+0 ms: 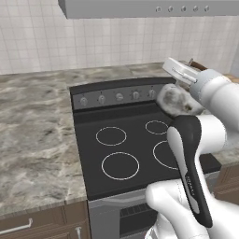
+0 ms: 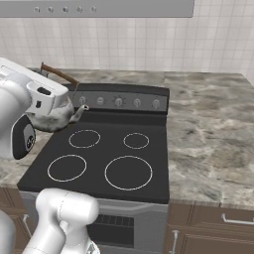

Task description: Pick the kettle from the cabinet and place it on a stove burner. Then pick the pot from the counter and place it on another stove burner. Finally, turn both burners on.

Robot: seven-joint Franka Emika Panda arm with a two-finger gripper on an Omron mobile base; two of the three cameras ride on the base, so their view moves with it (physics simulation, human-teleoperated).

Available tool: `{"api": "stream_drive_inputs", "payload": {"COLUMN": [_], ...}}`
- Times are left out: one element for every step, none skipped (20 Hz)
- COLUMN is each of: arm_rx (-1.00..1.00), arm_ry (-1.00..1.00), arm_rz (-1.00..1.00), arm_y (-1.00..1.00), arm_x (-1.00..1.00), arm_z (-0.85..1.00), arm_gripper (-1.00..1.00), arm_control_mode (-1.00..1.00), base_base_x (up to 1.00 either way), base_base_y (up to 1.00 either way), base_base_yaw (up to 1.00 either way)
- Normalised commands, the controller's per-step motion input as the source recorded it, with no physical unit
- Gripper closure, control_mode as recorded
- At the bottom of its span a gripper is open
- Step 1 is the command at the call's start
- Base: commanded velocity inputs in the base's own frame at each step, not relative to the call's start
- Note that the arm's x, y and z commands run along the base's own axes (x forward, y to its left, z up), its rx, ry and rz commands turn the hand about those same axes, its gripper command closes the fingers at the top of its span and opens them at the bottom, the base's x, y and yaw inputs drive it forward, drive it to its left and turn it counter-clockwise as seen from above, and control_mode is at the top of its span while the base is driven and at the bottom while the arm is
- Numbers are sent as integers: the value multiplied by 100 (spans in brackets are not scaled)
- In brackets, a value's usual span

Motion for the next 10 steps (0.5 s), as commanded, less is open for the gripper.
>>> {"api": "stream_drive_inputs", "payload": {"arm_rx": [0,0,0,0,0,0,0,0,0,0], "arm_ry": [0,0,0,0,0,0,0,0,0,0], "arm_rz": [0,0,0,0,0,0,0,0,0,0], "arm_y": [0,0,0,5,6,10,10,10,14,18], "arm_x": [0,0,0,0,0,0,0,0,0,0], "arm_z": [0,0,0,-6,-7,-9,-10,-12,-13,-15], "arm_gripper": [100,100,100,100,100,100,100,100,100,100], "arm_control_mode": [100,100,100,-100,-100,-100,-100,-100,-100,-100], "base_base_x": [0,0,0,0,0,0,0,0,0,0], "base_base_y": [3,3,3,0,0,0,0,0,0,0], "base_base_yaw": [0,0,0,0,0,0,0,0,0,0]}}
